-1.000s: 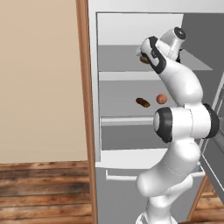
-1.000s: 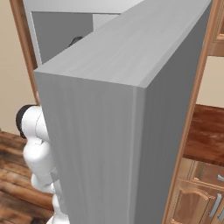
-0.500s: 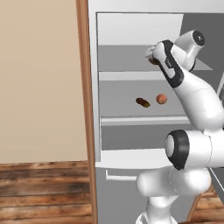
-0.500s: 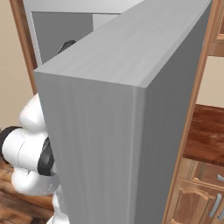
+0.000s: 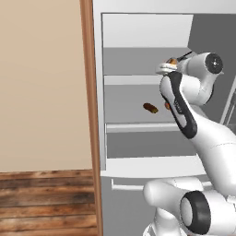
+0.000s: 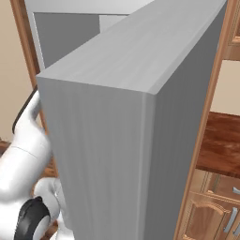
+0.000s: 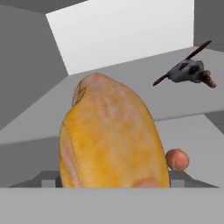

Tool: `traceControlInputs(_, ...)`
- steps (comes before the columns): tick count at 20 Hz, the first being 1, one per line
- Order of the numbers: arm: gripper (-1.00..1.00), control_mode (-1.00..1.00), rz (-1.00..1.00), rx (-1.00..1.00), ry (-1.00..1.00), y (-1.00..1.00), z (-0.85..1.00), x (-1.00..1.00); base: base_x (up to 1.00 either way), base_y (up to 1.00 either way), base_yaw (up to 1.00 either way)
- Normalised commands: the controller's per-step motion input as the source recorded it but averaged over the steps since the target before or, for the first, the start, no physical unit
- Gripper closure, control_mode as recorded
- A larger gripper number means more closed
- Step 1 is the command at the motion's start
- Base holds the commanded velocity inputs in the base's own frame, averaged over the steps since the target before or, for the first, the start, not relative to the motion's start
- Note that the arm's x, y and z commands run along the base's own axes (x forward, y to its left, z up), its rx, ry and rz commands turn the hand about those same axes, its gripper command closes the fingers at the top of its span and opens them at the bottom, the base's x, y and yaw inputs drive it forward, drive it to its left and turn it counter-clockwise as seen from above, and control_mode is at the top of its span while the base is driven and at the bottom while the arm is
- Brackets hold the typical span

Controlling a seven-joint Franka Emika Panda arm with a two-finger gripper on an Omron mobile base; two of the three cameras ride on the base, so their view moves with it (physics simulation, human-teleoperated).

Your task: Gather the onion and sweet potato from the fridge and place them on a tray on the dining counter. Then gather the chicken drumstick and fish from the fridge and place them on the other tray.

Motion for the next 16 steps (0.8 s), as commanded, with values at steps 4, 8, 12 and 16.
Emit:
traceControlInputs(4,1.00,-1.00,-0.16,0.00,0.10,0.29,0.09,-0.96,0.00,0.00,0.00)
traceControlInputs(8,1.00,-1.00,-0.07,0.00,0.09,0.05,0.04,-0.91,0.00,0.00,0.00)
traceControlInputs(12,1.00,-1.00,-0.08,0.00,0.01,0.00,-0.10,-0.47,0.00,0.00,0.00)
traceControlInputs(16,1.00,-1.00,-0.02,0.00,0.05,0.00,-0.39,-0.01,0.00,0.00,0.00)
